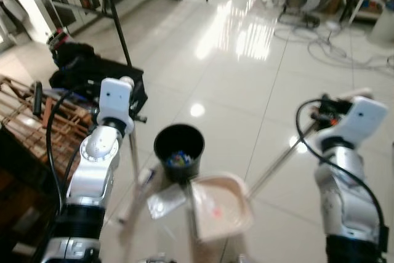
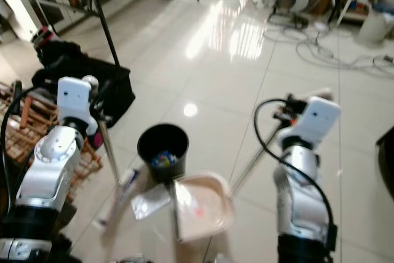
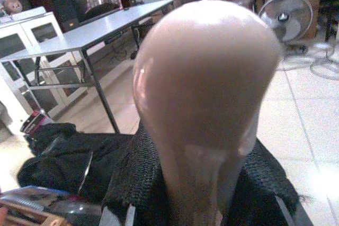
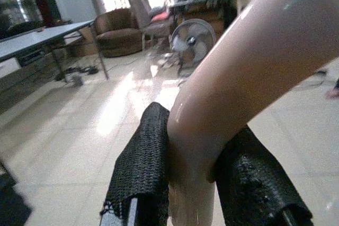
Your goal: Sweep floor
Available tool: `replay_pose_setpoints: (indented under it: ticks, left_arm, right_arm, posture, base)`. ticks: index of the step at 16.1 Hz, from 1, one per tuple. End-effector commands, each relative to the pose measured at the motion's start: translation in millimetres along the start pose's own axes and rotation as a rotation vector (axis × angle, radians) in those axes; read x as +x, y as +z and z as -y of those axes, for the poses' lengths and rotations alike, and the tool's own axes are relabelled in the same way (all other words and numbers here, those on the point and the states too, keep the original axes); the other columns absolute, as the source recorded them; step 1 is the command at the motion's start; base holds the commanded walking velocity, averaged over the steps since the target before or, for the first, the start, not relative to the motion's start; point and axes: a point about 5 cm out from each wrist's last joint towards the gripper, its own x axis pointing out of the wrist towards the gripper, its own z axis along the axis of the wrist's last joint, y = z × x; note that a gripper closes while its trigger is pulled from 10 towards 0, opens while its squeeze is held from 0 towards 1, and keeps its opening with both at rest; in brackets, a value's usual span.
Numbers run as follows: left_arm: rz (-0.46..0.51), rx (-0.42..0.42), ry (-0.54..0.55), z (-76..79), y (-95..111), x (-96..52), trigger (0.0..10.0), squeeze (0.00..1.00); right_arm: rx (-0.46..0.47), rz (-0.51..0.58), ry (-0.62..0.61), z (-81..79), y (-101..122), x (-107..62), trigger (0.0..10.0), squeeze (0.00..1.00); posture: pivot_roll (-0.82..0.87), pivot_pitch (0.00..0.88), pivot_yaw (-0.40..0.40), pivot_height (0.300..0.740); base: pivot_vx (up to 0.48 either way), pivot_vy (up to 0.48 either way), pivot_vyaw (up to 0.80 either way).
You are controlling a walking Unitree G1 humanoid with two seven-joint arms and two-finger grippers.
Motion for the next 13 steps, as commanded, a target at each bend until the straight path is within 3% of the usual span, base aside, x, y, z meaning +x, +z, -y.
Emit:
replay_pose_setpoints:
  ticks: [1, 5, 8, 9, 13]
  left_arm:
    - [0.041, 0.013, 0.033, -11.0, 8, -0.1, 10.0, 0.0]
    - [0.031, 0.037, 0.051, -15.3, 0, 2.5, 10.0, 0.0]
    - [0.024, 0.071, 0.046, -17.7, -2, 8.2, 10.0, 0.0]
    - [0.05, 0.059, 0.057, -19.8, -1, 5.1, 10.0, 0.0]
    - [0.1, 0.04, 0.042, -19.3, -1, 6.6, 10.0, 0.0]
  right_arm:
    - [0.014, 0.034, 0.013, -7.0, 7, -0.3, 10.0, 0.0]
    - [0.028, 0.026, 0.011, -4.8, -2, -7.7, 10.0, 0.0]
    - [0.027, 0.048, -0.04, 2.6, -8, -12.7, 10.0, 0.0]
    - [0.019, 0.076, -0.07, 5.1, -5, -16.5, 10.0, 0.0]
    - [-0.006, 0.165, -0.089, 8.8, 7, -4.3, 10.0, 0.0]
  posture:
    - [-0.03, 0.09, 0.008, 0.74]
    - [-0.04, 0.118, 0.021, 0.74]
    - [-0.03, 0.188, 0.043, 0.74]
    - [-0.01, 0.258, 0.052, 0.74]
    - [0.02, 0.354, 0.068, 0.74]
  base:
    - [0.0, 0.0, 0.0]
    - [0.0, 0.0, 0.0]
    - [0.0, 0.0, 0.0]
    - [0.0, 0.0, 0.0]
    - [0.0, 0.0, 0.0]
